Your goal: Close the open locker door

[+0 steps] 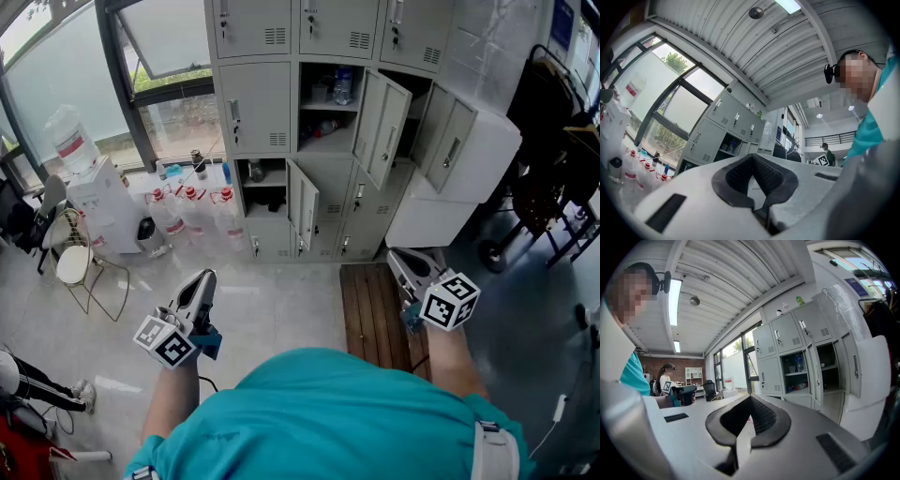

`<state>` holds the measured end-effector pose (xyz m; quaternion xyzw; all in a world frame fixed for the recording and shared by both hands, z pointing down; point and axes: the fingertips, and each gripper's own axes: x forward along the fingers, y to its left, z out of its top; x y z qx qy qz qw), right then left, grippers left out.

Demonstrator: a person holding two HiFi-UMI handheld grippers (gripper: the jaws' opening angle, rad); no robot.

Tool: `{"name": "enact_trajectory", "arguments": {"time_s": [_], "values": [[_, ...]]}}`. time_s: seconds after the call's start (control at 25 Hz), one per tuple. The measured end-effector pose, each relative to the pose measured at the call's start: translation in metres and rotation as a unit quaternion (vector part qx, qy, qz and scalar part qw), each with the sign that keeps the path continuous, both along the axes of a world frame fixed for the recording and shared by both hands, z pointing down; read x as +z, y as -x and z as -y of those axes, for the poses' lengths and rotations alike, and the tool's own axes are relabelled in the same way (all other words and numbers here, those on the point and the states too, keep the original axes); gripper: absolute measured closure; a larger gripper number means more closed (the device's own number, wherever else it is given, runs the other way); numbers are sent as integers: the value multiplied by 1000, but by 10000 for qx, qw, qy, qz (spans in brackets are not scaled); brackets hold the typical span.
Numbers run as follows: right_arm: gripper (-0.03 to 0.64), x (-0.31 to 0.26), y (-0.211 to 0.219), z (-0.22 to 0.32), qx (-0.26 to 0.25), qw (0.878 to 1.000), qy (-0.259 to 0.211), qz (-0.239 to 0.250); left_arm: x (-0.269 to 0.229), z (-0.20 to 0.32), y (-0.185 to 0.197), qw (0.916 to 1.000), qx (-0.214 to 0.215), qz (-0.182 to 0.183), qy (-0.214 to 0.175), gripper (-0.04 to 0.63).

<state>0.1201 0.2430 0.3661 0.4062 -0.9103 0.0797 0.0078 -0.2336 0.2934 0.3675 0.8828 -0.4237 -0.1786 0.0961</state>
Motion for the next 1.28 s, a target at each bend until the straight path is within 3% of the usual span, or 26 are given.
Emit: {"name": "enact_trajectory", "arguments": {"time_s": [0.4,0.72,0.96,1.28], "values": [[618,1,-10,6,35,10000,-11,13,-1,10,-13,10000,59,35,-19,589],[618,-1,-40,11,42,9999,-16,122,1,17,-48,9999,85,145,35,589],[618,-6,-80,13,-119,9997,-96,171,-4,25,-95,9998,90,193,36,589],[618,-2,-154,21,-353,9992,-109,144,4,44,-187,9993,225,210,224,589]]}}
